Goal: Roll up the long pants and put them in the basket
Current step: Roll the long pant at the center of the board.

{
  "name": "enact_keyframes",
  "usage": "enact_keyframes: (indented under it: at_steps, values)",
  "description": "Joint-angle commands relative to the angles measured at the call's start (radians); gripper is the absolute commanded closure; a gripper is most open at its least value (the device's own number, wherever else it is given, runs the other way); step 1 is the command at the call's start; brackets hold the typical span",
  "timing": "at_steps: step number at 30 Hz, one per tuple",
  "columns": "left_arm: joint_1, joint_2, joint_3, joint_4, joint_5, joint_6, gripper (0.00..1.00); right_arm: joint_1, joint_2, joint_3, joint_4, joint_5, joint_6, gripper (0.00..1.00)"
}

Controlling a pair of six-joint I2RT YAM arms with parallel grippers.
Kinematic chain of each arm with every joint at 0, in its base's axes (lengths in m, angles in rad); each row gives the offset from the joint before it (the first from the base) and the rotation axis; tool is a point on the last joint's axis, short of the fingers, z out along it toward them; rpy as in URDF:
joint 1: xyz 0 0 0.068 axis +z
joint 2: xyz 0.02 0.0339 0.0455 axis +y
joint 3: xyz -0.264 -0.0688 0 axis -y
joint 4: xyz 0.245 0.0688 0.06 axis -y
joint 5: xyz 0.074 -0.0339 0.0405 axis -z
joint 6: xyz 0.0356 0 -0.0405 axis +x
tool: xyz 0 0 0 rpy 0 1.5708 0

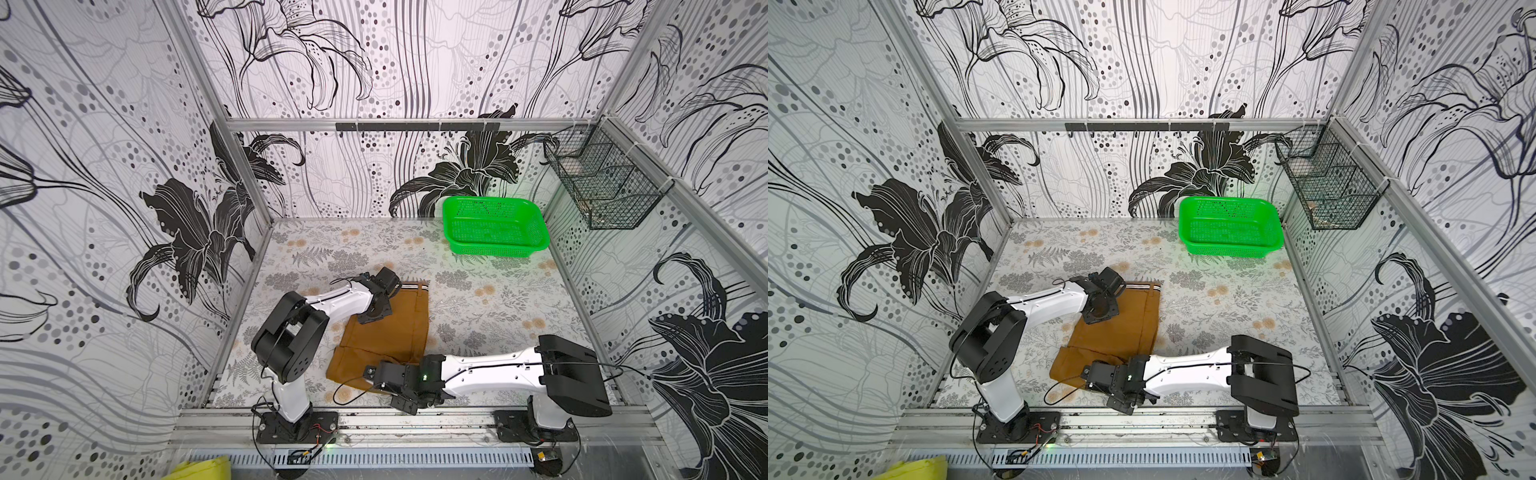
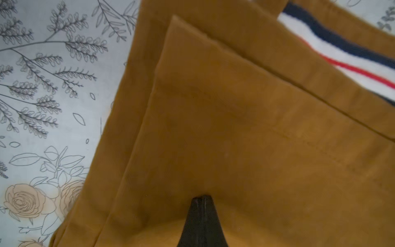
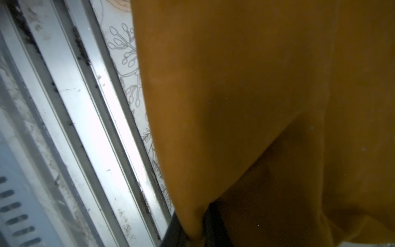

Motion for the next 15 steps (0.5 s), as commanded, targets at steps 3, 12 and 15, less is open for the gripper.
enact_keyframes:
  at_steps: [3,12,15]
  values:
    - [0.007,0.024,-0.051,0.043,-0.020,-0.006,1.00,-0.023,-0.069,0.024,-0.109,-0.272,-0.025,1.00]
    - [0.001,-0.047,-0.175,0.029,0.044,-0.023,1.00,-0.181,-0.149,0.061,-0.189,-0.512,-0.066,1.00]
    - [-0.009,-0.081,-0.221,0.026,0.060,-0.042,1.00,-0.244,-0.138,0.084,-0.227,-0.561,-0.094,1.00]
